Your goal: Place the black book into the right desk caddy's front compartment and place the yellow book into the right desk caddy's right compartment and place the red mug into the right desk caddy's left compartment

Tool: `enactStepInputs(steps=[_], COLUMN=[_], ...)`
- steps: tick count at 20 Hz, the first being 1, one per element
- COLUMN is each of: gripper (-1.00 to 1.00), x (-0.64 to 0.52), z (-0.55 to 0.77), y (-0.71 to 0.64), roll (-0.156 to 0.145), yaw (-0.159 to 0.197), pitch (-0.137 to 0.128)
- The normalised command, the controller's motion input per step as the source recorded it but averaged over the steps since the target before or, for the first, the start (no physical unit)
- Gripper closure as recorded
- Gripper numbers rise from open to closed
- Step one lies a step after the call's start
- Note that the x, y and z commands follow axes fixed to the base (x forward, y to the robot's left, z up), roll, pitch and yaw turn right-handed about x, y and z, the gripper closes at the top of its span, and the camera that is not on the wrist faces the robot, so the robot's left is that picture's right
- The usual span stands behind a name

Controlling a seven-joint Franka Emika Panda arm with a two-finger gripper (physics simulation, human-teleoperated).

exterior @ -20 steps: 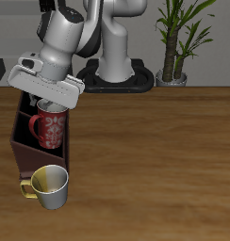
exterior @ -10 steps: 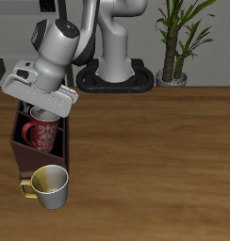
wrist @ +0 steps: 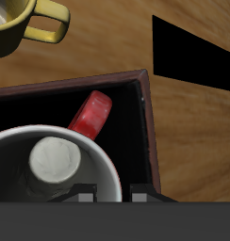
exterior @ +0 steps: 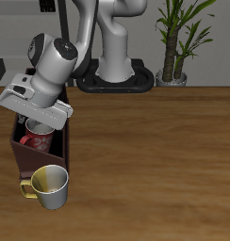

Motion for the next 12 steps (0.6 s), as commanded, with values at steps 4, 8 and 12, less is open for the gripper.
enactStepInputs(steps=[4,8,12], gripper=[-1.0,-1.0,-1.0], x=[0.04,-0.06,-0.2], z=[-0.11,0.11,0.34], y=[0.0,0.17,0.38], roll=[0.003,0.015,0.049], yaw=[-0.001,0.004,0.015], pitch=[0.021,-0.027,-0.056])
